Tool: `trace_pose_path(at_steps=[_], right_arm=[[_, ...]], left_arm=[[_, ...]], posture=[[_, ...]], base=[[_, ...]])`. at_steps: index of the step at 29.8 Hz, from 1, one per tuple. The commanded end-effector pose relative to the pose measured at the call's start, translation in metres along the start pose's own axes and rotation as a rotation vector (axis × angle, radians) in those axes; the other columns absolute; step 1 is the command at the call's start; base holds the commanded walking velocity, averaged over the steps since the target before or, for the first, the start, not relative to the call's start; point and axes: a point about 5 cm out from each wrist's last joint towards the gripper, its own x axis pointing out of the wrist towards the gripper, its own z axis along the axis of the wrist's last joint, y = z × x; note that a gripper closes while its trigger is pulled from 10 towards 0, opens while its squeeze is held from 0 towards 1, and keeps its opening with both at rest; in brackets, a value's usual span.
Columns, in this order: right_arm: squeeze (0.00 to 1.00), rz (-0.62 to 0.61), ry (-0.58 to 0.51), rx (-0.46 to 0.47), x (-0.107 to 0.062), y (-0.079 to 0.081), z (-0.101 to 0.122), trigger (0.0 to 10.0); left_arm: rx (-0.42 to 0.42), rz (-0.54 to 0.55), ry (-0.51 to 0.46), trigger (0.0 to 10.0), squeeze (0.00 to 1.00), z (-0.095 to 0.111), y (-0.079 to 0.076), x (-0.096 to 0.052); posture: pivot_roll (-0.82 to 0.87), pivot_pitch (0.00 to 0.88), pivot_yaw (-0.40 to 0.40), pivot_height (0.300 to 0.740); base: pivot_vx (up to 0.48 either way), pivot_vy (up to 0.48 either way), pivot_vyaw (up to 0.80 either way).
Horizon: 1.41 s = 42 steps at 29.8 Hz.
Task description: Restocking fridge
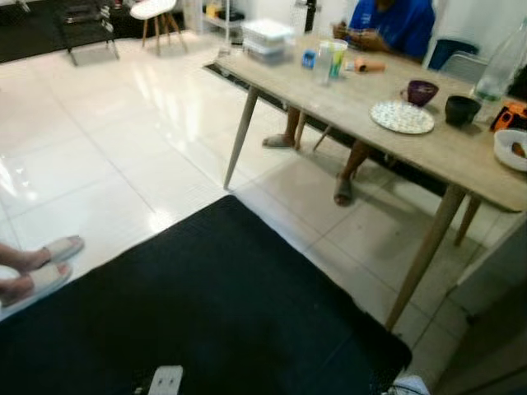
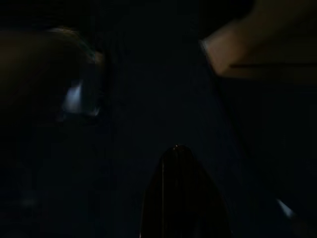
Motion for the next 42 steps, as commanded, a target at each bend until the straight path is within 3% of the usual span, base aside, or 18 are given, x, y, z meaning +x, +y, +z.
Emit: trace_pose_path(at_steps=[1, 18, 42], right_arm=[[0.00, -0.010, 0.007, -0.002, -0.0005, -0.0033, -0.0022, 10.0], [0.00, -0.008, 0.028, -0.024, -0.0007, -0.0012, -0.0056, 10.0], [0.00, 0.003, 0.041, -0.003, -0.0006, 0.0011, -0.0072, 10.0]], left_arm=[[0.002, -0.004, 0.023, 10.0, 0.00, -0.0059, -0.0011, -0.0007], [0.017, -0.015, 0.029, 10.0, 0.00, -0.0071, -0.0026, -0.0006], [0.022, -0.021, 0.030, 10.0, 0.00, -0.0078, -0.0032, -0.0007]], posture=[[-0.06, 0.103, -0.004, 0.740], [-0.06, 0.103, -0.001, 0.740], [-0.05, 0.104, -0.002, 0.740]], base=[[0.352, 0.000, 0.00], [0.354, 0.000, 0.00], [0.360, 0.000, -0.76]])
